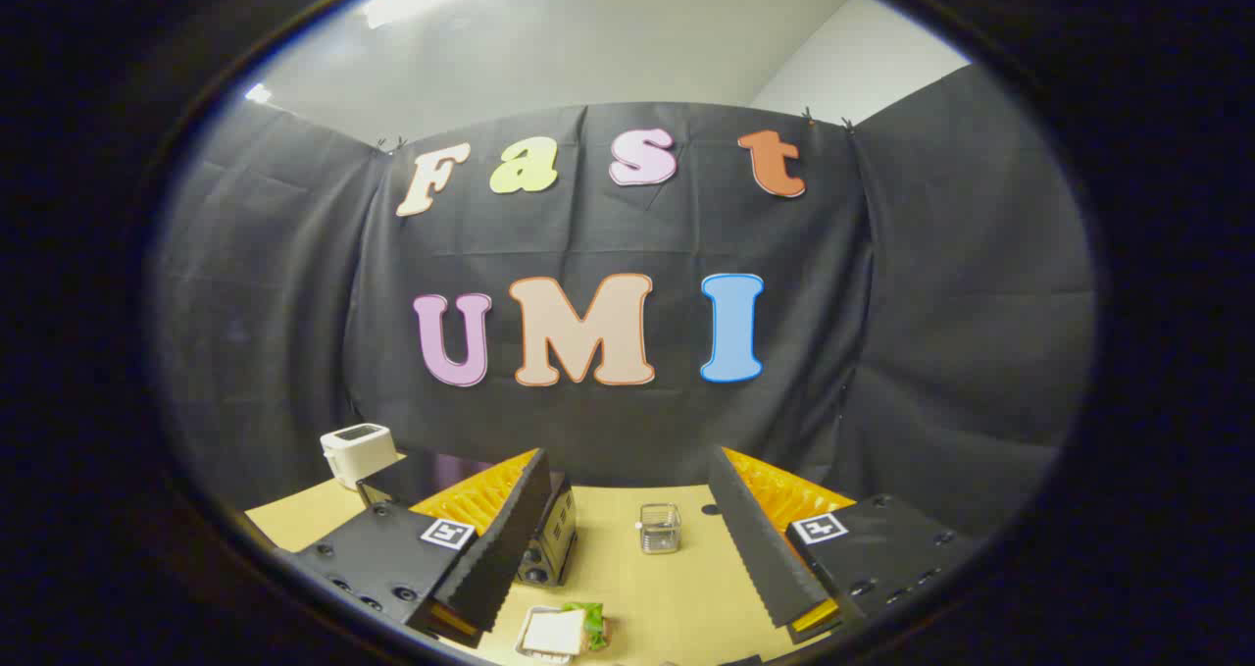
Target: Open the toaster oven, put the food inside, and close the toaster oven door.
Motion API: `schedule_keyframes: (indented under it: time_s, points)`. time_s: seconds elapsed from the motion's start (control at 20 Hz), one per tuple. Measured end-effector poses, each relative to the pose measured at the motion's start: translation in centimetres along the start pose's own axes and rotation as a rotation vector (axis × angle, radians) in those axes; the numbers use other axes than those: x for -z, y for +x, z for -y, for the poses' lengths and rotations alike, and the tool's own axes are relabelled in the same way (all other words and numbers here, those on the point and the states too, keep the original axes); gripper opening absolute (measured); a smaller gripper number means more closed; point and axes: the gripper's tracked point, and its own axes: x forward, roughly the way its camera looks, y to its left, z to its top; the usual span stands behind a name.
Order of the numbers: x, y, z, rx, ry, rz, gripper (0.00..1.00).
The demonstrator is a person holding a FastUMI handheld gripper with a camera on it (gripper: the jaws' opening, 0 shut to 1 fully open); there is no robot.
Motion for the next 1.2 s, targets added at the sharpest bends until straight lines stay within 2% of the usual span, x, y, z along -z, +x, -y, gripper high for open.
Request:
schedule_keyframes:
  time_s: [0.75, 1.2]
  points:
    - [-0.9, 0.2, -1.5, 0.064, -0.013, -0.006, 1.0]
    - [1.9, 0.4, -6.7, 0.07, 0.005, -0.025, 1.0]
